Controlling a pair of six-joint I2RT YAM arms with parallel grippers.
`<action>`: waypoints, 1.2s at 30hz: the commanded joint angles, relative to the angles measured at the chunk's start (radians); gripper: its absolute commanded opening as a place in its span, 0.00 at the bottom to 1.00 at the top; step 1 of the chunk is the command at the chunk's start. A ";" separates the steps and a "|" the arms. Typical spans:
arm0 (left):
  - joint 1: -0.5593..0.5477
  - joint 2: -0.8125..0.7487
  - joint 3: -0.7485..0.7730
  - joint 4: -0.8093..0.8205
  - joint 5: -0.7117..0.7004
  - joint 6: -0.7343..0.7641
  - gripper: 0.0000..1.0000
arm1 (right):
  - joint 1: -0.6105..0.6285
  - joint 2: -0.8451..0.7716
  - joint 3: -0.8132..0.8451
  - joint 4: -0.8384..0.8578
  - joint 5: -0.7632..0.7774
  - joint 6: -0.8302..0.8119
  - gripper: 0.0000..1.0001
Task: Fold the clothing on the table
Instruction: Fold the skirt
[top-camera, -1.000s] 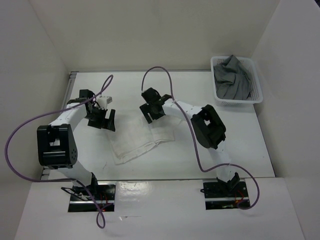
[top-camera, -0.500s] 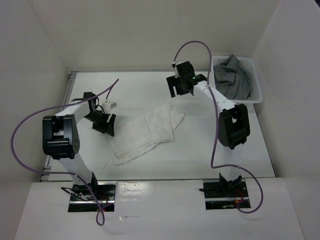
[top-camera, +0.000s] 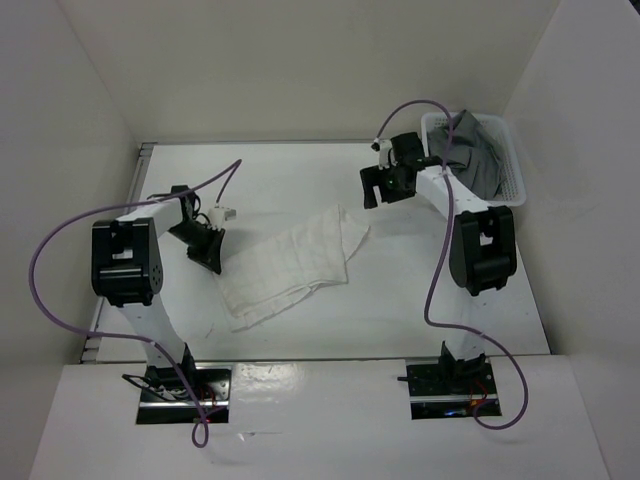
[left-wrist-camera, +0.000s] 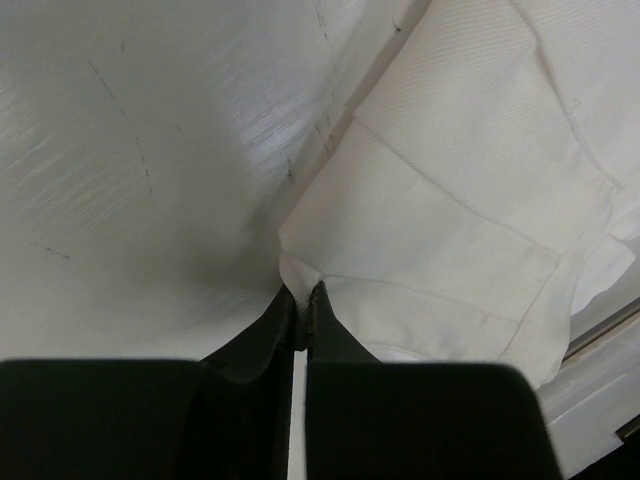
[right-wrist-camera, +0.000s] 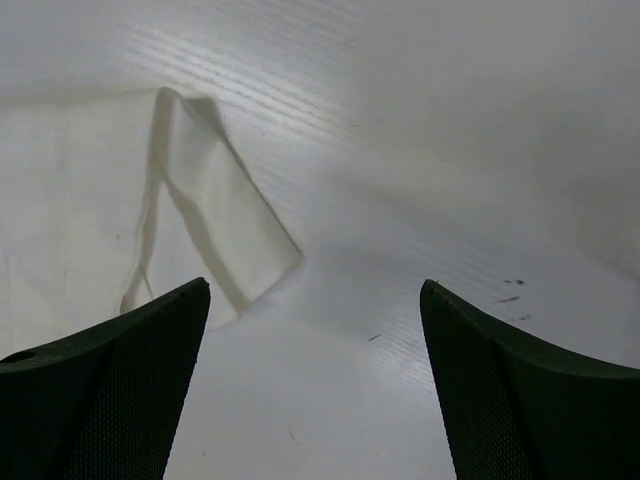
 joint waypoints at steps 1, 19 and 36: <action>-0.004 0.049 0.023 0.000 0.002 0.047 0.00 | -0.011 0.056 -0.010 -0.024 -0.197 -0.067 0.90; -0.004 0.097 0.069 0.000 -0.007 0.010 0.00 | -0.011 0.252 0.001 -0.091 -0.486 -0.203 0.92; -0.004 0.097 0.058 -0.009 -0.026 0.001 0.02 | 0.055 0.284 0.030 -0.140 -0.549 -0.212 0.92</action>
